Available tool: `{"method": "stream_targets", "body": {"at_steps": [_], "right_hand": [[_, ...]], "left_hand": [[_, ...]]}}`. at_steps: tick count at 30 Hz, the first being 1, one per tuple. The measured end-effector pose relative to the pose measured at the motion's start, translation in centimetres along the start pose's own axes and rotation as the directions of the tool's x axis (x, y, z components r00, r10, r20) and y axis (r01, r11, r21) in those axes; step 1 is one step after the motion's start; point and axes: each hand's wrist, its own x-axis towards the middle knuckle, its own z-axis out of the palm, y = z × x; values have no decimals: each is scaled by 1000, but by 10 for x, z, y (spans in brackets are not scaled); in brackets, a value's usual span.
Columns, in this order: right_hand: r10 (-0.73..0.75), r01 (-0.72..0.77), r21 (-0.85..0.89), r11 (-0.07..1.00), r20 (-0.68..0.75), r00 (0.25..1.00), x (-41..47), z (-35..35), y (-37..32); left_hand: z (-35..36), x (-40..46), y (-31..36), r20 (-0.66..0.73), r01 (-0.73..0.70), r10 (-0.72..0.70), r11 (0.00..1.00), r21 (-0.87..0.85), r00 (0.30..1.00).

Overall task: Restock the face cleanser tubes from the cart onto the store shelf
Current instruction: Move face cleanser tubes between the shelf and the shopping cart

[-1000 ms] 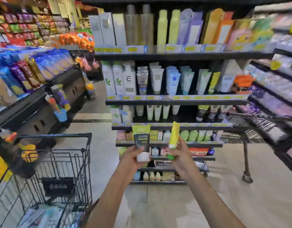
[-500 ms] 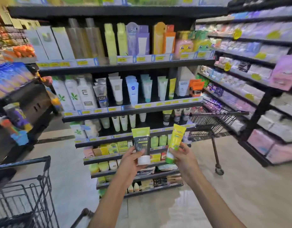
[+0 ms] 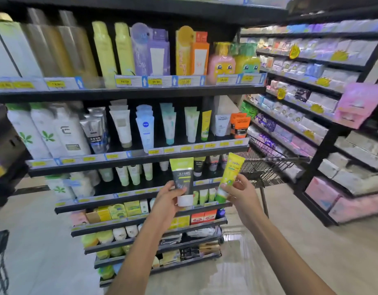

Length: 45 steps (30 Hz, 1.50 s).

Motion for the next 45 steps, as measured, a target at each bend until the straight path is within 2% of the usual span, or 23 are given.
{"method": "stream_targets", "body": {"at_steps": [14,19,25,35,45], "right_hand": [[-148,151,-212,965,30,989,146,11,-53],[-229,241,-390,889,78,970,210,35,-72],[-309,318,-524,790,108,945,262,52,-66],[-292,325,-736,594,179,939,280,50,-38],[-280,298,-772,561,161,946,278,51,-39]], "left_hand": [[25,97,38,10,-83,82,995,57,997],[20,110,37,-41,-112,113,993,30,993],[9,108,31,-109,-139,145,989,59,983],[-10,109,17,-162,-121,121,993,10,979],[-17,109,10,-143,-99,98,995,3,985]]}}
